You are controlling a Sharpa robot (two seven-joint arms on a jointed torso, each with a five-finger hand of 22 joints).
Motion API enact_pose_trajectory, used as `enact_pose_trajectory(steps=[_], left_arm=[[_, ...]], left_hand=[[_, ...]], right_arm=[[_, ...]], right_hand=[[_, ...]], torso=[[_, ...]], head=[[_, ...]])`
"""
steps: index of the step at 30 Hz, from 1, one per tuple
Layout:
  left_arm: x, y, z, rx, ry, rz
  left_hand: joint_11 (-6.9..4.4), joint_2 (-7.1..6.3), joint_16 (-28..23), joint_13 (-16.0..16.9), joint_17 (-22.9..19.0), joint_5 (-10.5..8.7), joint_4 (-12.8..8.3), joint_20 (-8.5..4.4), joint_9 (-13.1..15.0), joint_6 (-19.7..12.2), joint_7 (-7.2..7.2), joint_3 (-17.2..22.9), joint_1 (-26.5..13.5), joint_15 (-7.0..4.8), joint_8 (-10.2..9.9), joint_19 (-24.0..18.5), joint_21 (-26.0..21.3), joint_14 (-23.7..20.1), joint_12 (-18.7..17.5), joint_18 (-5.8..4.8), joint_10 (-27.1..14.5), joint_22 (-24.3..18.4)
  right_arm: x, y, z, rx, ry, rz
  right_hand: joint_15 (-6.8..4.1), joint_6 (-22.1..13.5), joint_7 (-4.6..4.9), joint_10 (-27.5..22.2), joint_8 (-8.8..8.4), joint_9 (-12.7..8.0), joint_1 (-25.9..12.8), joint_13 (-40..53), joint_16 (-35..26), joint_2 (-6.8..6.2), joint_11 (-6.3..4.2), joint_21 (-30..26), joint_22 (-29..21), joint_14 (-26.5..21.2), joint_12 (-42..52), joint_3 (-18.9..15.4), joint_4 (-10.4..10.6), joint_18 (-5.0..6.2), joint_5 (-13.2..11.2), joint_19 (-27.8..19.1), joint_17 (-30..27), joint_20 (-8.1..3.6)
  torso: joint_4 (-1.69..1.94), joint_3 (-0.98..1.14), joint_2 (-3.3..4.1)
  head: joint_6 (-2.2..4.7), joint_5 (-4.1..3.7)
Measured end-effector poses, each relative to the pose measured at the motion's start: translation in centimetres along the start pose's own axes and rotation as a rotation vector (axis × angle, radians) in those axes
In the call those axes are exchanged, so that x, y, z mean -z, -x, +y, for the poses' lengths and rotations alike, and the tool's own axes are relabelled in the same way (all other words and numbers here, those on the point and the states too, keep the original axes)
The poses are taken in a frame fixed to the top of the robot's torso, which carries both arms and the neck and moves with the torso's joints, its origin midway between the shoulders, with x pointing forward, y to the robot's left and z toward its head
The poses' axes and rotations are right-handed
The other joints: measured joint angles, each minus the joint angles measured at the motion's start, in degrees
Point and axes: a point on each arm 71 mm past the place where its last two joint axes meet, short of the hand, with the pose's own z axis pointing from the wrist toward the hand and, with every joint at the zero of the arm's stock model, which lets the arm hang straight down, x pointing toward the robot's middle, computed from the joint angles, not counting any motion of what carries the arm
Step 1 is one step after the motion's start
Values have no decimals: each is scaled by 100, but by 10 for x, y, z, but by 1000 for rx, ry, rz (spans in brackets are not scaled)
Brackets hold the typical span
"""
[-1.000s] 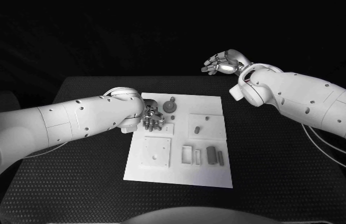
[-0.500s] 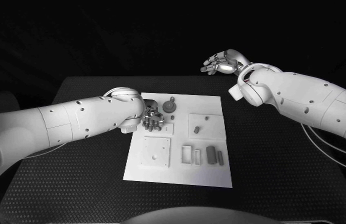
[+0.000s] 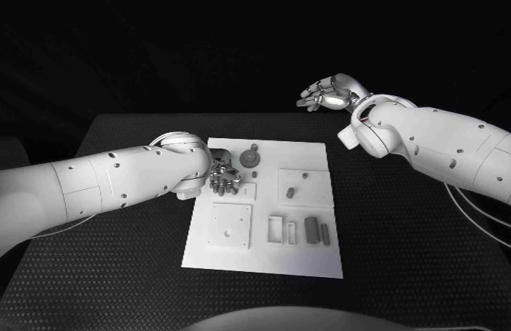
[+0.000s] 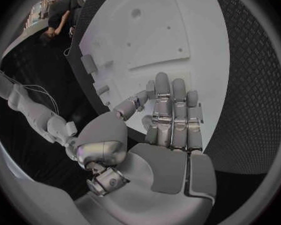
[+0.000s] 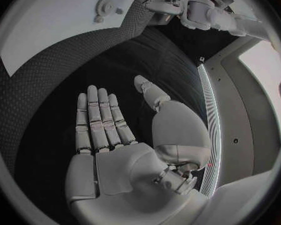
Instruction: Assemble the parts on the task board
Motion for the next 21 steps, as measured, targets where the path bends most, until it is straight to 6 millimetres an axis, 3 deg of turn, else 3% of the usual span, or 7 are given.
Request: enact_pose_trajectory(steps=[14,20,21], left_arm=[[8,-10,9,48,-22,-25],[9,-12,9,70,-27,-51],[9,-12,10,73,-27,-57]], left_hand=[[10,15,0,-1,-14,-23,11,24,12,16,-16,-5,15,0,15,-16,-22,0,0,-7,10,9],[-6,15,0,-1,-25,-89,41,24,23,29,-28,23,15,0,15,-16,-22,0,0,-7,-7,9],[-12,16,0,-5,-32,-218,48,24,23,29,-29,31,15,0,2,-16,-22,0,0,-8,-14,9]], right_arm=[[1,3,-2,-4,-6,-5],[1,3,-3,-7,-8,-6],[1,3,-3,-7,-8,-6]], right_hand=[[-1,0,0,21,0,-24,-61,-51,-22,61,21,-23,24,1,0,-1,1,1,92,-21,-22,21],[-2,0,0,21,0,-30,-85,-59,-22,84,21,-23,32,2,0,-1,1,1,114,-21,-22,21],[-2,0,0,21,0,-30,-86,-62,-22,83,21,-23,32,2,0,-1,1,1,114,-21,-22,21]], torso=[[9,-3,-2],[11,-2,-2],[10,-2,-2]], head=[[7,4],[4,2],[3,2]])
